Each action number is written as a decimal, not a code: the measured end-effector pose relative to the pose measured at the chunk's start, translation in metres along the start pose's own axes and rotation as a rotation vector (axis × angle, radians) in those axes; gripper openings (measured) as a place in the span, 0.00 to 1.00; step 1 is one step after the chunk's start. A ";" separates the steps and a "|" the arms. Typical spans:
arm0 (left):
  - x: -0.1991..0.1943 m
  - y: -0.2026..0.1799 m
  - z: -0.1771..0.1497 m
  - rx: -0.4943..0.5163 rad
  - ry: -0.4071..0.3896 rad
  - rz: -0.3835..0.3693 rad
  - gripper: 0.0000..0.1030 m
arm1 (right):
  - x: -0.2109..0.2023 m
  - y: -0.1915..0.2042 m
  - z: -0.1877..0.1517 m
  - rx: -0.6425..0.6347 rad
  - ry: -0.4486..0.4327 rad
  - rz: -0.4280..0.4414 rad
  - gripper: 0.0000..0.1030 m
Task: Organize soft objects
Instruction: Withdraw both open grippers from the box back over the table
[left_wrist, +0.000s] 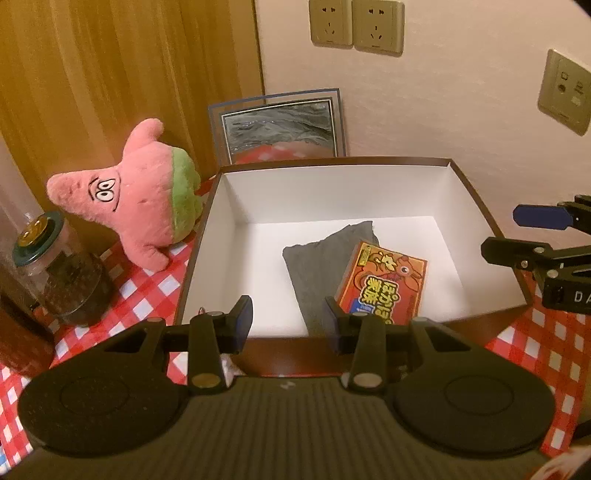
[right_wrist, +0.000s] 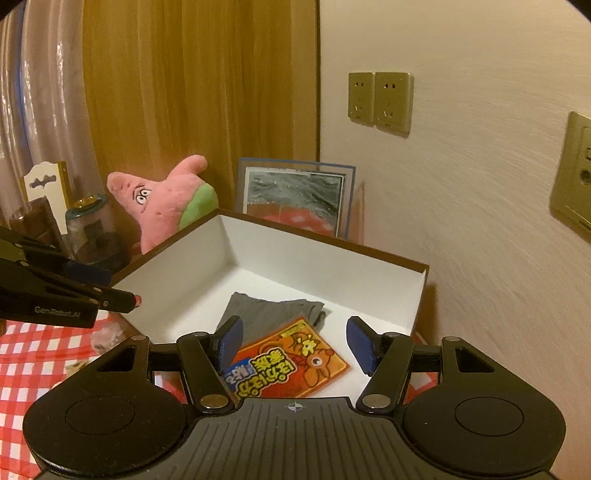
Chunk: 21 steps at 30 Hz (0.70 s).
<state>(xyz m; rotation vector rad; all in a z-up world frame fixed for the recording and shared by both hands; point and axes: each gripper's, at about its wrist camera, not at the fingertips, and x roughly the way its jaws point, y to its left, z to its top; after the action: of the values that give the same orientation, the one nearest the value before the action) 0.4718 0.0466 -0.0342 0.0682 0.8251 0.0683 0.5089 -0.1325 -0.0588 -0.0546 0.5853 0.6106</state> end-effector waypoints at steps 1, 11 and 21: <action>-0.005 0.001 -0.003 -0.004 -0.002 -0.001 0.37 | -0.004 0.001 -0.001 0.004 -0.002 0.001 0.60; -0.050 0.025 -0.036 -0.069 -0.011 0.003 0.39 | -0.054 0.007 -0.019 0.104 -0.040 0.024 0.60; -0.087 0.051 -0.084 -0.135 0.006 0.040 0.42 | -0.094 -0.005 -0.054 0.194 -0.018 -0.014 0.61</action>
<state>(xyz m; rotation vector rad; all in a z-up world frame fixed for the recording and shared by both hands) 0.3493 0.0928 -0.0229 -0.0431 0.8237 0.1619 0.4224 -0.1978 -0.0541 0.1288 0.6240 0.5377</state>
